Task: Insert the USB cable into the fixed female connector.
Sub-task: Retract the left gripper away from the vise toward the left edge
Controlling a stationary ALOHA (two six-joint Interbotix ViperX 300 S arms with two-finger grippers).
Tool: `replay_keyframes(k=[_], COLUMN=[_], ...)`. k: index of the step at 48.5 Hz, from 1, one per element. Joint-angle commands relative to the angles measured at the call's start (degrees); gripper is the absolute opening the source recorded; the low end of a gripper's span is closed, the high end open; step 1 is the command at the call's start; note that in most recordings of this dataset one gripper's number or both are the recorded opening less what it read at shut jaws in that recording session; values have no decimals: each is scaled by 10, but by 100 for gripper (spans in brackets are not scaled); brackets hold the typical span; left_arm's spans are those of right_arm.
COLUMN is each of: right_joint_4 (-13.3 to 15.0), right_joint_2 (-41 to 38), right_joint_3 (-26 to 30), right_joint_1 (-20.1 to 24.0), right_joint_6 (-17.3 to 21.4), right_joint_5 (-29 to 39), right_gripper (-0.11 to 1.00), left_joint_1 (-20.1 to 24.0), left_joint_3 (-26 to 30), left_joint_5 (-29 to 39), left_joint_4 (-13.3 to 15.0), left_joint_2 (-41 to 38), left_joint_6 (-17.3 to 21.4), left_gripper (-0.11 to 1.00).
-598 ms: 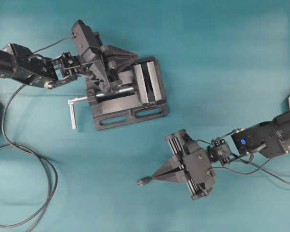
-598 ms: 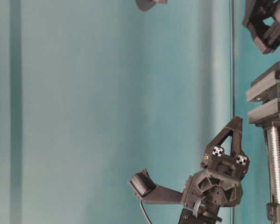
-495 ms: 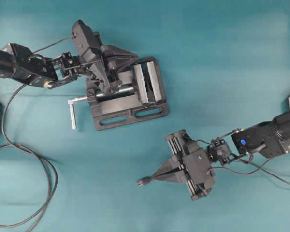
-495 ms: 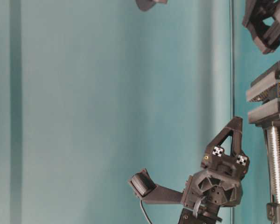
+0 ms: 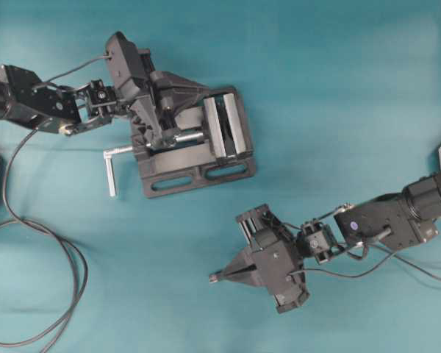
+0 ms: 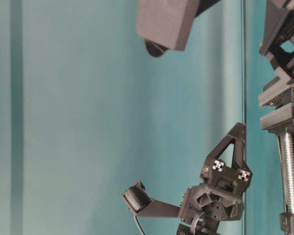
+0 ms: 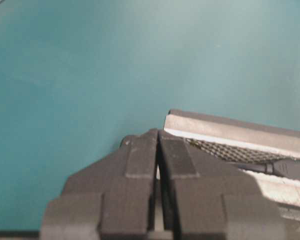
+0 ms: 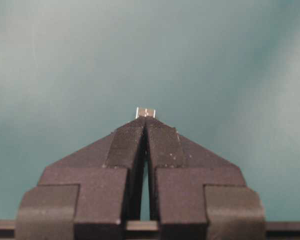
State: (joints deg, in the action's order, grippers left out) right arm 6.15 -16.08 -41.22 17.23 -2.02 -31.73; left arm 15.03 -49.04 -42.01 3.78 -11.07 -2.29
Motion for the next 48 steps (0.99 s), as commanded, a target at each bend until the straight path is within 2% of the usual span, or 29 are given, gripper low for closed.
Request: replay_keyframes(k=[1, 10, 14, 21, 26, 34, 36, 40, 48], right_joint_4=[0, 1, 1, 1, 1, 0, -4, -18, -21], right_joint_2=[7, -8, -15, -24, -27, -34, -39, -51, -72], right_joint_3=[2, 0, 1, 4, 5, 5, 5, 7, 20], right_joint_1=[1, 0, 0, -2, -4, -6, -6, -7, -8], right_joint_6=[4, 40, 58, 72, 72, 72, 73, 73, 72], right_joint_5=[-19, -25, -32, -45, -53, -73, -82, -108, -120], right_gripper=[0, 1, 7, 38, 58, 55, 55, 54, 53], left_joint_1=[-5, -11, -14, -15, -15, -18, -20, -22, -31], left_joint_3=[3, -4, -8, -34, -58, -83, -88, -96, -110], left_joint_5=[-3, -3, -3, 5, 26, 47, 47, 47, 47], left_joint_4=[-3, -3, -3, -2, -1, 0, 0, 0, 0], left_joint_2=[19, 37, 54, 88, 108, 143, 150, 159, 169], left_joint_6=[8, 9, 9, 7, 5, 2, 2, 3, 3], left_gripper=[1, 2, 4, 13, 27, 66, 72, 71, 71])
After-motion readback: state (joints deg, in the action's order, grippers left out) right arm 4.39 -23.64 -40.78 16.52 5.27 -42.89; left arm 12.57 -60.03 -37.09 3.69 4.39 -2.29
